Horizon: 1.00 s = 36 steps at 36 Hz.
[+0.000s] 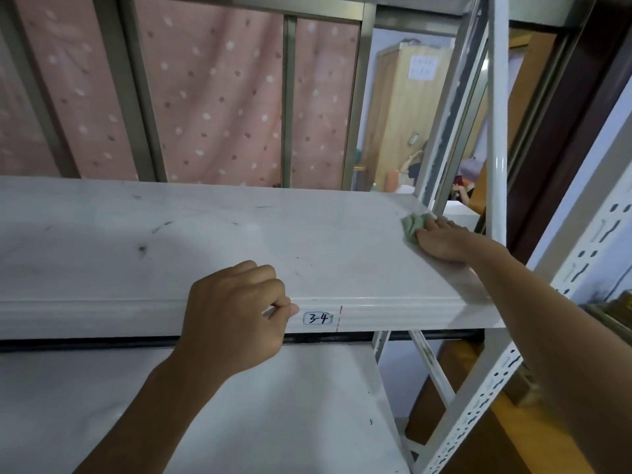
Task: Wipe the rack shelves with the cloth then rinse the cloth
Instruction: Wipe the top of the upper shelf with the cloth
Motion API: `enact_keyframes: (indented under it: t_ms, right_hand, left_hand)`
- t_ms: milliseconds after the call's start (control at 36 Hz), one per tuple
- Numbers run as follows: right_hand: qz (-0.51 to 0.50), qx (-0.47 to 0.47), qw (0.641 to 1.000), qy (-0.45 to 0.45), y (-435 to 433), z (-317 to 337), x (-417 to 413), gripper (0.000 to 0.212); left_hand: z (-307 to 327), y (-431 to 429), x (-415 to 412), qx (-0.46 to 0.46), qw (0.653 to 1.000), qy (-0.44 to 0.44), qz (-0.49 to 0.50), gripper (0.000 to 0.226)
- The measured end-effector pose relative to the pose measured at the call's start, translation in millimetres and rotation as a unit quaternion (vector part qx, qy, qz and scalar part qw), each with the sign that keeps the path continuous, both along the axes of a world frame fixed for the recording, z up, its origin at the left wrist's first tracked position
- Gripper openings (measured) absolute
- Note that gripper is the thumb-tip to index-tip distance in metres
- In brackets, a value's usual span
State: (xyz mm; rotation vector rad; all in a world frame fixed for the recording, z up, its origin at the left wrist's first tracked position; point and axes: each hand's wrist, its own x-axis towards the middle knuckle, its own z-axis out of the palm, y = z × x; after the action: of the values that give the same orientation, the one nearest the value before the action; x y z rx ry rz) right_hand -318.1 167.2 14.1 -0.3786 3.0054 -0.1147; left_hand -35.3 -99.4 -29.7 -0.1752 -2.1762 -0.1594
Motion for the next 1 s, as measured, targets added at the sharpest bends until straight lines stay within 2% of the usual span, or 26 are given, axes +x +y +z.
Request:
enact_keyframes:
  t_ms: [139,333,444,583,694,833,1000]
  right_hand:
    - [0.002,0.004,1.0,0.005,-23.1,7.3,-14.2,0.07]
    - [0.085,0.02,0.996,0.014,-69.0,13.4,-20.7,0.064]
    - [0.189,0.023,0.981,0.02,-101.6,12.9,-6.9,0.06]
    - [0.333,0.002,0.943,0.004,-116.6,9.2,39.4,0.053]
    - [0.4,-0.011,0.916,-0.023,-109.6,5.4,74.1,0.052]
    - [0.417,-0.016,0.908,-0.026,-95.3,1.0,94.2,0.052]
    - [0.344,-0.024,0.939,-0.008,-85.7,3.1,67.8,0.055]
  left_hand:
    - [-1.1,1.0,0.8,0.0,1.0,-0.01,0.019,0.026]
    - [-1.6,3.1,3.6,0.011,0.999,-0.016,0.025,0.027]
    - [-1.2,4.2,5.8,0.017,1.0,-0.016,0.021,0.025]
    - [-1.4,3.7,8.0,0.019,1.0,-0.02,0.012,0.025]
    - [-0.4,4.3,7.8,0.025,0.999,-0.02,0.008,0.024]
    - [-0.8,3.3,6.5,0.021,1.0,-0.017,0.01,0.025]
    - [-0.1,2.2,5.1,0.02,1.0,-0.014,0.004,0.024]
